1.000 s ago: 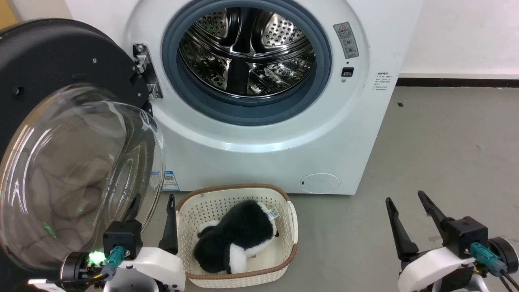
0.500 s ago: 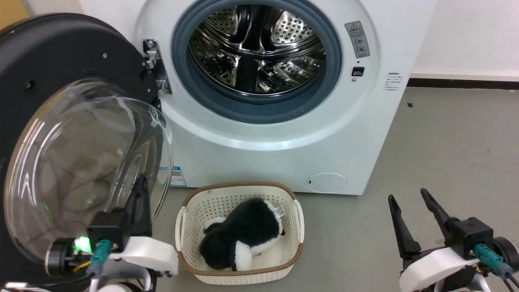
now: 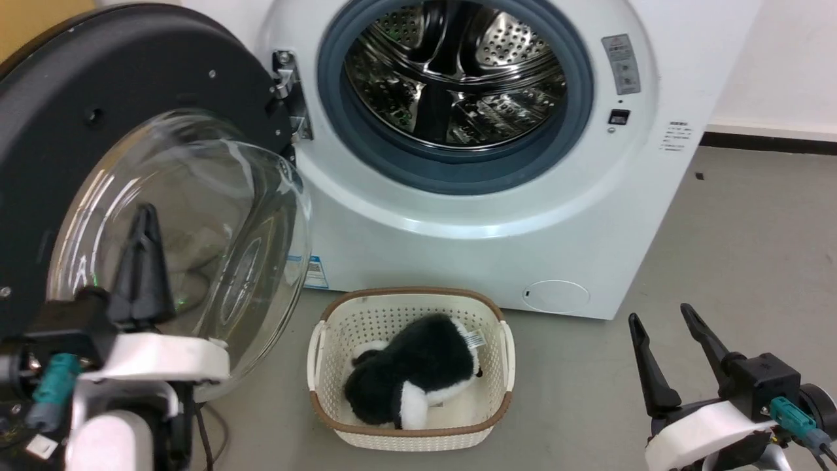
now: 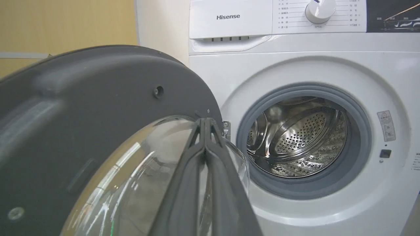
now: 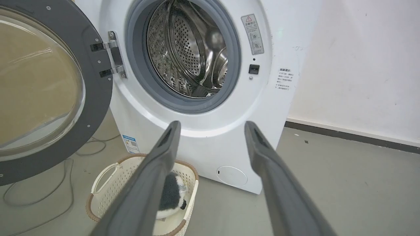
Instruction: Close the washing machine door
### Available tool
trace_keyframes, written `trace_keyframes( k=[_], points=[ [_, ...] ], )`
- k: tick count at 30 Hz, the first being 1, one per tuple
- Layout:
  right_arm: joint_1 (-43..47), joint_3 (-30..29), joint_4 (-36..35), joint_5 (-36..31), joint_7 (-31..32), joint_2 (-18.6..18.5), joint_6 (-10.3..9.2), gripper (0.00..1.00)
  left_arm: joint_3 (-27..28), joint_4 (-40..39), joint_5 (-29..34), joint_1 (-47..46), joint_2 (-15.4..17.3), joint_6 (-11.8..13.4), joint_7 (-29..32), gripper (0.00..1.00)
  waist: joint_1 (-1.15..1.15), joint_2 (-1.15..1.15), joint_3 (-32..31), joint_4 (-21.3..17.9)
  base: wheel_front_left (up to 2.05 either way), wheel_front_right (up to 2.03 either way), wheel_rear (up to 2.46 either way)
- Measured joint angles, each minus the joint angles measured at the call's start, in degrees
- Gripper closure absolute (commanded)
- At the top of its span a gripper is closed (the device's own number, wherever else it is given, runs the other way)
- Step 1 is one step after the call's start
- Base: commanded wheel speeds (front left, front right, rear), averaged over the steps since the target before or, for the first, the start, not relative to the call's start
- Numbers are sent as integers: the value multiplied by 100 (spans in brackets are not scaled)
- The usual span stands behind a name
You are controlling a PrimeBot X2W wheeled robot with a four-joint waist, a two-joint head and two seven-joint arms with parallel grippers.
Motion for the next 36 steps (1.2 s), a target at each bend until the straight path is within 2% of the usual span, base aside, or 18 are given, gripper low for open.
trace_keyframes(
  k=[10,23,31,36],
  points=[
    [-8,-34,64,27,-137,0,0,0,588,-59,-426,-602,265,-202,-133,100,0,0,76,303,0,0,0],
    [-10,-166,164,152,-298,0,0,0,1330,331,-1196,-1330,853,-244,-12,100,0,0,161,759,0,0,0],
    [-13,-204,212,208,-392,0,0,0,1951,947,-1933,-1537,1006,-125,443,100,0,0,204,1015,0,0,0],
    [-14,-224,237,254,-444,0,0,0,2209,1392,-2747,-1538,992,-78,1290,100,0,0,206,1140,0,0,0]
  ],
)
